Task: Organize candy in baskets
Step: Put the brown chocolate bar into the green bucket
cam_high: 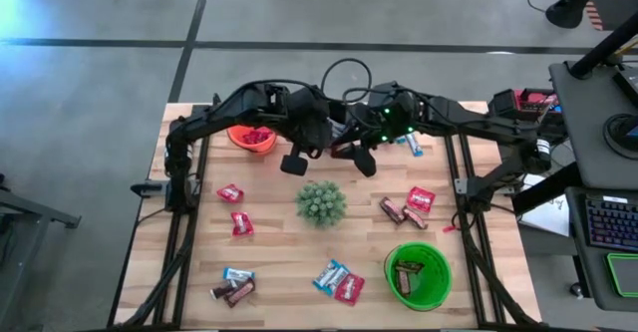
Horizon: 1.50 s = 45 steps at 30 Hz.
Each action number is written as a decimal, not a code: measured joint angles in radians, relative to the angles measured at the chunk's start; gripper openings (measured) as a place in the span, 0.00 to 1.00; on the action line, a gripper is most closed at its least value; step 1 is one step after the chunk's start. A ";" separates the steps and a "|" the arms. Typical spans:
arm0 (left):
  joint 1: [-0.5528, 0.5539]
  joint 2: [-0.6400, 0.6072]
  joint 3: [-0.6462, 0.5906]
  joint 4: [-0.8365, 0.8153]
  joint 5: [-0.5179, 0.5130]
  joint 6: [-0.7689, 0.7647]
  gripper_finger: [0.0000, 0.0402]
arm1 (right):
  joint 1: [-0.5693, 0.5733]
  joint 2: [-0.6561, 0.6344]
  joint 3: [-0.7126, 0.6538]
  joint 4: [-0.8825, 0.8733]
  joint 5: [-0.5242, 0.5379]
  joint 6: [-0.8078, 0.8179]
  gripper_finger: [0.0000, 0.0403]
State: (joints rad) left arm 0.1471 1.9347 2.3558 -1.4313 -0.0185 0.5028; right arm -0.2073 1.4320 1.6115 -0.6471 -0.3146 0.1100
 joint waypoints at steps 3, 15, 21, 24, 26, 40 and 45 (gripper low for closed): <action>0.001 0.000 0.000 0.002 0.000 0.002 0.00 | 0.000 0.011 0.000 0.004 0.011 0.016 0.44; 0.002 0.000 0.000 0.013 0.000 0.024 0.00 | 0.005 0.034 0.002 0.038 0.106 0.063 0.42; 0.004 0.000 0.000 0.010 0.000 0.025 0.00 | 0.005 0.037 0.001 0.040 0.106 0.093 0.18; 0.004 0.000 0.000 0.010 -0.001 0.023 0.01 | 0.005 0.037 0.002 0.036 0.105 0.108 0.06; 0.004 0.000 0.000 0.009 -0.004 0.012 0.03 | 0.011 0.037 0.001 0.036 0.105 0.108 0.05; 0.002 0.000 0.000 0.034 -0.078 -0.058 0.18 | 0.026 -0.018 0.000 -0.023 0.162 0.158 0.03; 0.002 0.001 0.002 0.048 -0.078 -0.051 0.19 | 0.029 -0.054 0.000 -0.089 0.185 0.184 0.03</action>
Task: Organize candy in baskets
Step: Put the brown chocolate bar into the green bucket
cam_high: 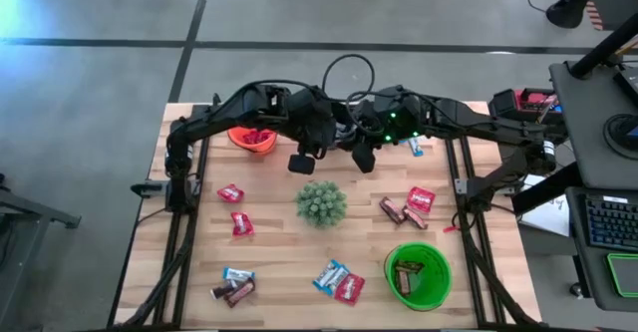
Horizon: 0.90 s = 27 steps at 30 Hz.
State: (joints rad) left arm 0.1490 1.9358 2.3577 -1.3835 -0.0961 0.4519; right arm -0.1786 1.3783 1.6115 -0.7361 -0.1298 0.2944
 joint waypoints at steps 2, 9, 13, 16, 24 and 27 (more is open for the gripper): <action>0.000 0.000 0.000 0.012 0.000 0.000 0.19 | 0.002 -0.009 0.000 -0.005 0.003 0.009 0.03; 0.002 -0.003 -0.002 0.076 -0.018 0.016 0.19 | 0.002 -0.023 0.000 -0.024 0.006 0.036 0.03; 0.002 -0.005 -0.002 0.084 -0.035 0.021 0.19 | 0.004 -0.023 0.000 -0.032 0.000 0.037 0.03; 0.002 -0.007 -0.002 0.075 -0.039 0.020 0.20 | 0.004 -0.023 0.000 -0.034 -0.003 0.037 0.03; 0.003 -0.007 -0.002 0.030 -0.045 -0.001 0.32 | 0.015 -0.023 0.000 -0.080 -0.016 0.039 0.03; 0.003 -0.007 -0.002 0.008 -0.074 -0.017 0.36 | 0.033 -0.025 0.000 -0.130 -0.012 0.061 0.03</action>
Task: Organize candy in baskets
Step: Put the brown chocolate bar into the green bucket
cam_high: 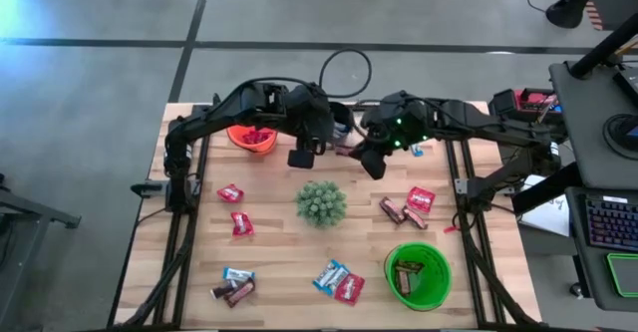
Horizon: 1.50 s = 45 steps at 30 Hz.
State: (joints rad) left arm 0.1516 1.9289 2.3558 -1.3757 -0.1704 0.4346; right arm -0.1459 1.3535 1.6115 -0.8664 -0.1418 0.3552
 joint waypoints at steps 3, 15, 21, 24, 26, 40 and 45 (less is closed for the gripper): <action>0.000 0.000 0.000 -0.016 -0.008 -0.009 0.37 | 0.028 -0.008 0.000 -0.079 -0.001 0.039 0.03; 0.000 0.000 0.000 -0.019 -0.008 -0.033 0.37 | 0.256 -0.098 0.000 -0.221 0.003 0.384 0.03; -0.001 0.000 0.000 -0.022 -0.008 -0.030 0.37 | 0.390 -0.121 0.000 -0.277 0.012 0.541 0.03; -0.001 0.000 0.000 -0.024 -0.008 -0.029 0.37 | 0.455 -0.121 0.000 -0.318 0.012 0.611 0.03; -0.001 0.000 -0.001 -0.024 -0.008 -0.029 0.37 | 0.497 -0.116 0.000 -0.345 0.013 0.657 0.03; -0.001 0.002 -0.002 -0.039 -0.007 -0.032 0.37 | 0.691 -0.013 -0.010 -0.426 0.013 0.780 0.03; -0.001 0.002 -0.002 -0.040 -0.007 -0.033 0.37 | 0.740 0.044 -0.011 -0.433 -0.015 0.817 0.03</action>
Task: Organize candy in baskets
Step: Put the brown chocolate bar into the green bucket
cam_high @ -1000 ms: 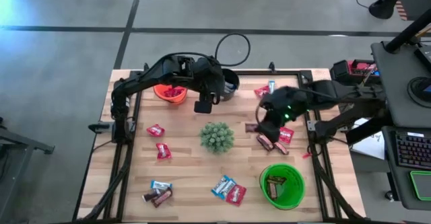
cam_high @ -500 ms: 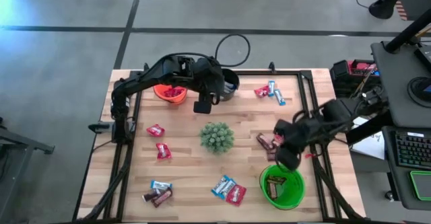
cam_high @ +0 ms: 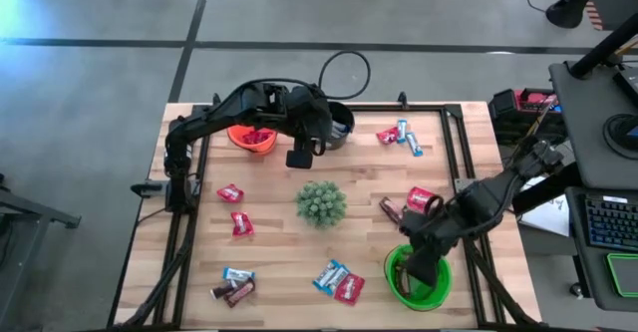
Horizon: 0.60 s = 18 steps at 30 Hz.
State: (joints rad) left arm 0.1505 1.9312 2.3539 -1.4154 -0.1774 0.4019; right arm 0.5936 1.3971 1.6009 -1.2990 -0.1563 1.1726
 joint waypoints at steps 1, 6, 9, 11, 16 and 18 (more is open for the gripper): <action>0.000 0.000 0.000 0.000 0.000 0.000 0.37 | 0.011 0.010 0.000 -0.001 -0.009 0.011 0.03; 0.000 0.000 0.000 0.000 0.000 0.000 0.37 | 0.061 0.047 0.000 0.000 -0.065 0.049 0.03; 0.000 0.000 0.000 0.000 0.001 0.000 0.37 | 0.080 0.058 -0.001 -0.001 -0.088 0.064 0.03; 0.000 0.000 0.000 0.000 0.001 0.000 0.37 | 0.089 0.065 -0.001 -0.001 -0.089 0.065 0.03; 0.000 0.001 0.000 0.000 0.001 -0.003 0.37 | 0.094 0.077 -0.001 -0.002 -0.115 0.050 0.03; 0.000 0.001 0.000 0.000 0.001 -0.014 0.37 | 0.094 0.079 -0.001 -0.004 -0.116 0.044 0.03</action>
State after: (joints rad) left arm 0.1505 1.9320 2.3539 -1.4155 -0.1768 0.3880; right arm 0.6876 1.4759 1.6000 -1.3028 -0.2726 1.2170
